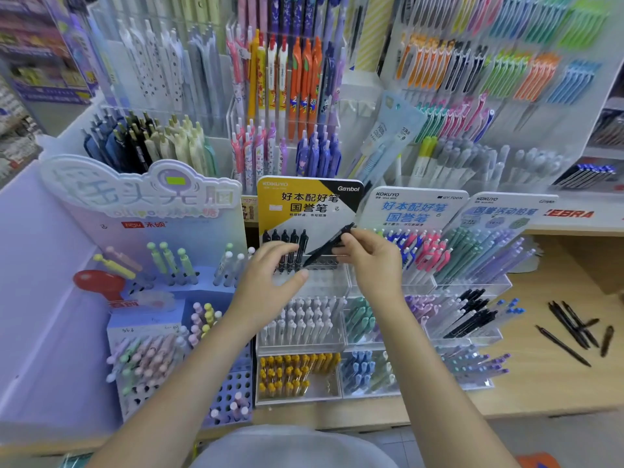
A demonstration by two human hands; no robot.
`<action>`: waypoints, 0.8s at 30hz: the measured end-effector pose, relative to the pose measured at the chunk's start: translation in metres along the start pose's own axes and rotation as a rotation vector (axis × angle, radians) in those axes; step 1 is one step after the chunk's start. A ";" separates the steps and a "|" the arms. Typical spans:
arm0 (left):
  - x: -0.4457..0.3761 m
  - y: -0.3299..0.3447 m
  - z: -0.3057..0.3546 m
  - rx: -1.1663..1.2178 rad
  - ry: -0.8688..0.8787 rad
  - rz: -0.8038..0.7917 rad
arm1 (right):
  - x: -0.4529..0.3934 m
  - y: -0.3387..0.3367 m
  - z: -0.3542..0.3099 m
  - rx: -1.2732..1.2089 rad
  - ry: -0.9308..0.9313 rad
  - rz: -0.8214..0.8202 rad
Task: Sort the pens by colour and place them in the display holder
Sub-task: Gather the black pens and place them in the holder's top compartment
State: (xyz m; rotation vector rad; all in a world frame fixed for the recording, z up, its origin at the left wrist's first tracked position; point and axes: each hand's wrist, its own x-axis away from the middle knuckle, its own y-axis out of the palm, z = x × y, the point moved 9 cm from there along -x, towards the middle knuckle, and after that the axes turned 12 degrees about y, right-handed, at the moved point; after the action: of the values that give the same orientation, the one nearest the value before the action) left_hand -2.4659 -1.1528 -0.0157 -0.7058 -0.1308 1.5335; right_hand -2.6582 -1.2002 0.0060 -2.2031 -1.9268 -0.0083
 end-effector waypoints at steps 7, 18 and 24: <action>-0.013 0.007 -0.006 -0.799 0.259 -0.210 | -0.009 0.013 -0.009 0.223 -0.150 0.066; -0.014 0.006 -0.017 -0.833 0.261 -0.234 | -0.012 0.049 -0.006 0.598 -0.379 0.041; -0.014 0.004 -0.019 -0.779 0.276 -0.211 | -0.015 0.057 0.003 0.701 -0.345 0.041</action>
State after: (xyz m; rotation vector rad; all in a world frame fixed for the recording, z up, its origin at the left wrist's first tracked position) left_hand -2.4610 -1.1731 -0.0277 -1.4587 -0.5946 1.1447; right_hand -2.6045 -1.2211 -0.0080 -1.8254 -1.6628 0.9528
